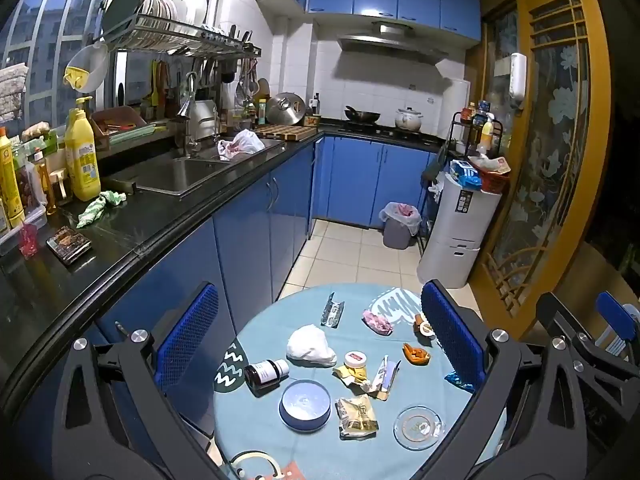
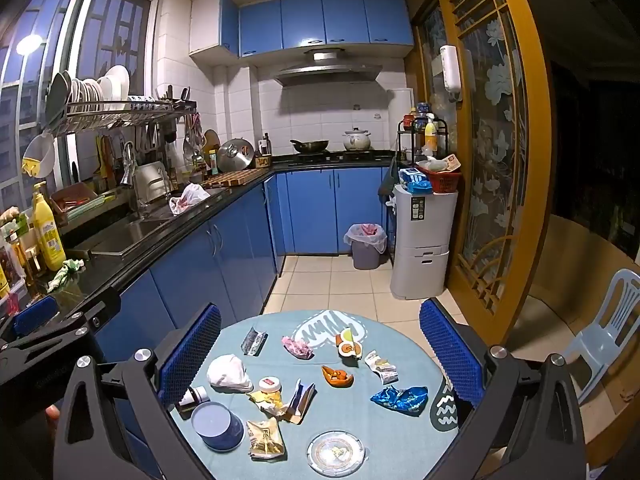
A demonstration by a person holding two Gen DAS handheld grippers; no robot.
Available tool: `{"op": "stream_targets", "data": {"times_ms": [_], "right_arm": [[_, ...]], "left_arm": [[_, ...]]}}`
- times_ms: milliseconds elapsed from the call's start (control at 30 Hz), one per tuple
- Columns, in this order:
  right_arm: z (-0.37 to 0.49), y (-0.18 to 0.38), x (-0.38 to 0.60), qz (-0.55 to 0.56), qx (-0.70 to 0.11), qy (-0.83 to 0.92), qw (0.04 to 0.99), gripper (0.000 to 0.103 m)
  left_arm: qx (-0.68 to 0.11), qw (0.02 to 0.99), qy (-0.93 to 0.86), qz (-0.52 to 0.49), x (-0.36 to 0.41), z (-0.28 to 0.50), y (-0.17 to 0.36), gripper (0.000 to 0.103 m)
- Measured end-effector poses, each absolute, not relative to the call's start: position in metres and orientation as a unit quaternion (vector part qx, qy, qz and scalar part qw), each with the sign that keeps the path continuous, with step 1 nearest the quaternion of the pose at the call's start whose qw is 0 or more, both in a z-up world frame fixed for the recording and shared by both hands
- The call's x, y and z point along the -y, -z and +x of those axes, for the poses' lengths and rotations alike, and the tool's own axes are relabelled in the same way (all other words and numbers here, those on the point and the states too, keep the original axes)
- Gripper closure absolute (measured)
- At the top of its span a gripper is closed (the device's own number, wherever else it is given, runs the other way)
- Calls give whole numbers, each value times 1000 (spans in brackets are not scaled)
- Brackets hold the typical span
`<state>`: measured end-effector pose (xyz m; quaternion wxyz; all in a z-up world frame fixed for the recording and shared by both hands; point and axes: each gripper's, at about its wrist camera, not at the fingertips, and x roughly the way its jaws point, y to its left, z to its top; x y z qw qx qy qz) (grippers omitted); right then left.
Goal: Collect trash
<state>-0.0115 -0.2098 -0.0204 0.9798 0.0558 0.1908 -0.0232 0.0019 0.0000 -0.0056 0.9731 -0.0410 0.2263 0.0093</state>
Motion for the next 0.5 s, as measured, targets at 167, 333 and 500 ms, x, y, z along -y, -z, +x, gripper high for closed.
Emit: {"op": "stream_targets", "data": {"times_ms": [167, 333, 500], "right_arm": [[-11, 20, 209, 55, -191, 23, 980, 6], [-12, 20, 209, 56, -191, 23, 980, 6], [-12, 20, 209, 56, -191, 23, 980, 6]], "left_arm": [[-224, 974, -7, -36, 10, 0, 11, 3], [-225, 974, -7, -37, 6, 0, 8, 3], [-228, 973, -5, -37, 7, 0, 7, 3]]}}
